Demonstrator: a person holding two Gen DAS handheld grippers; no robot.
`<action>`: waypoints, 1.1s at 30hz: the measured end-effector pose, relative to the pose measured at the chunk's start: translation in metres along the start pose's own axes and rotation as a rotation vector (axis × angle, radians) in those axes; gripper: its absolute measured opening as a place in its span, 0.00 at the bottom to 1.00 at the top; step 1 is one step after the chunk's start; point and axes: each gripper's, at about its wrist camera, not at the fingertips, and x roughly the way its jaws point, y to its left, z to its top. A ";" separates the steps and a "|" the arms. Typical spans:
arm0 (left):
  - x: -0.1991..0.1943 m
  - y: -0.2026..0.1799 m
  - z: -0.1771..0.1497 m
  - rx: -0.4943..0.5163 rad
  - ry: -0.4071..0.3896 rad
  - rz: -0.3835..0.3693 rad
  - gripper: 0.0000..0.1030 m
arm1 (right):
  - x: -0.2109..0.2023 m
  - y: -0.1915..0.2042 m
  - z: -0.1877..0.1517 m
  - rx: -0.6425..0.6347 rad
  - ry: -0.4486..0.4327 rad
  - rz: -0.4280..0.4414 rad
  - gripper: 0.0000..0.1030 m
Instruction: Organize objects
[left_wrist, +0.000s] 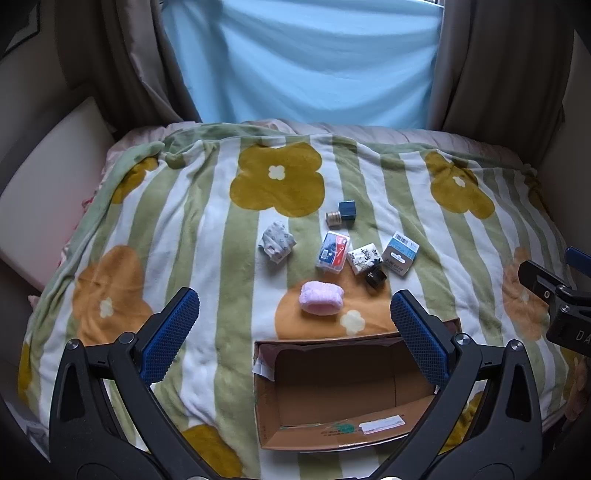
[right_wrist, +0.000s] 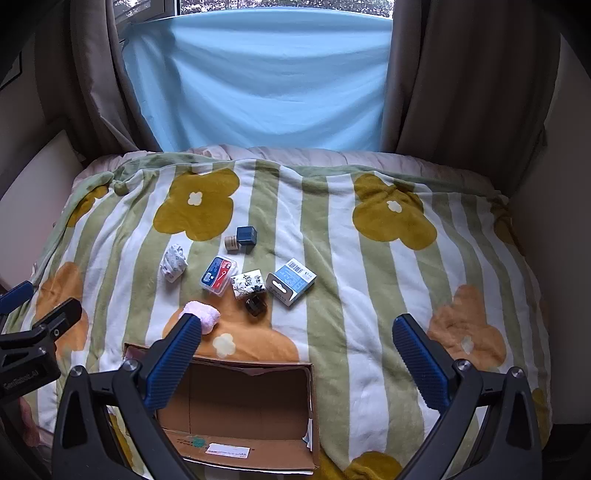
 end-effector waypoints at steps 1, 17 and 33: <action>0.000 0.001 0.000 -0.003 -0.001 -0.004 1.00 | 0.000 0.000 0.000 0.000 0.001 -0.001 0.99; -0.001 0.000 0.004 0.003 -0.010 -0.048 1.00 | 0.003 0.001 -0.001 0.016 0.007 -0.018 0.99; -0.004 0.015 0.006 -0.044 -0.002 -0.035 1.00 | 0.000 0.005 0.000 0.016 0.002 -0.014 0.99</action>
